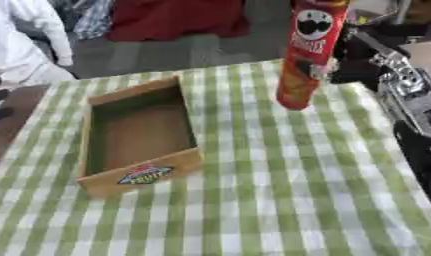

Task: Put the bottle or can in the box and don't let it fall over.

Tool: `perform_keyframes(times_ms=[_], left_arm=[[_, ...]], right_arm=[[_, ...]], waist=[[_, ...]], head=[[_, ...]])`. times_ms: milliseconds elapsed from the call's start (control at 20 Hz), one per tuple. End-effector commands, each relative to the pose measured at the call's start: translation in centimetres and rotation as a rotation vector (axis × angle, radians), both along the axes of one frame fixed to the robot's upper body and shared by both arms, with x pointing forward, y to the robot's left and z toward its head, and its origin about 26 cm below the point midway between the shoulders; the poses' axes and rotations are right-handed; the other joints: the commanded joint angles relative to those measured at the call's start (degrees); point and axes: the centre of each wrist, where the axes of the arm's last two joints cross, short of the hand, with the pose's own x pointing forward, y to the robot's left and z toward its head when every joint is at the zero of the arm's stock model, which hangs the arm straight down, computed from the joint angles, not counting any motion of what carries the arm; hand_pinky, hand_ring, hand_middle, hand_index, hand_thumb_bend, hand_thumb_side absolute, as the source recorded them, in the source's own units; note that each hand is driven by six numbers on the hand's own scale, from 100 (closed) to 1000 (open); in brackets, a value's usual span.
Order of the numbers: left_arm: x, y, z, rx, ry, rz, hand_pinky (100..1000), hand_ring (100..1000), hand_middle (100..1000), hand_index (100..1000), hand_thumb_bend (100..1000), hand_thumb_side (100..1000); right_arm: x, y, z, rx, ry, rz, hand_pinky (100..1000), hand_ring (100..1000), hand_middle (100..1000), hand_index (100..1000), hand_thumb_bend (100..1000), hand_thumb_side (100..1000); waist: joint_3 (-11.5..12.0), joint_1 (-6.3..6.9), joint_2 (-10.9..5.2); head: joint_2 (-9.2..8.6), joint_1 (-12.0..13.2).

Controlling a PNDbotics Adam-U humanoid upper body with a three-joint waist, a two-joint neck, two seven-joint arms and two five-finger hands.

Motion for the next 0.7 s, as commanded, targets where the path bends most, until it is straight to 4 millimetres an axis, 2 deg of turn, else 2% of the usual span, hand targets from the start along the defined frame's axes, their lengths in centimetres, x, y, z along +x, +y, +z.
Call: perform_keyframes(times_ms=[50,200,300,700], left_arm=[[-0.2,0.3,1.1,0.023,-0.033,0.001,807,857,829,828,100,702],[-0.2,0.3,1.1,0.026,-0.034,-0.001,807,857,830,828,100,702],[-0.2,0.2,1.2,0.026,-0.036,-0.003,807,858,831,829,100,701],[-0.2,-0.1,1.2,0.029,-0.042,-0.01,807,859,832,828,100,701]], right_arm=[[-0.4,1.5,2.7,0.008,-0.08,0.058,978,482,399,332,217,100],[-0.3,4.9,4.7,0.027,-0.113,0.137,975,480,398,331,209,100],[0.0,6.4,5.2,0.036,-0.114,0.163,972,477,395,328,204,100],[0.9,10.9,5.0,0.033,-0.115,0.208,965,472,391,325,189,100]], waist=[[0.49,-0.22,-1.81],[0.57,-0.48,-1.9],[0.85,-0.65,-1.94],[2.99,-1.66,-1.93]], head=[[0.16,-1.76],[0.06,-3.0],[-0.06,-3.84],[-0.36,-8.05]])
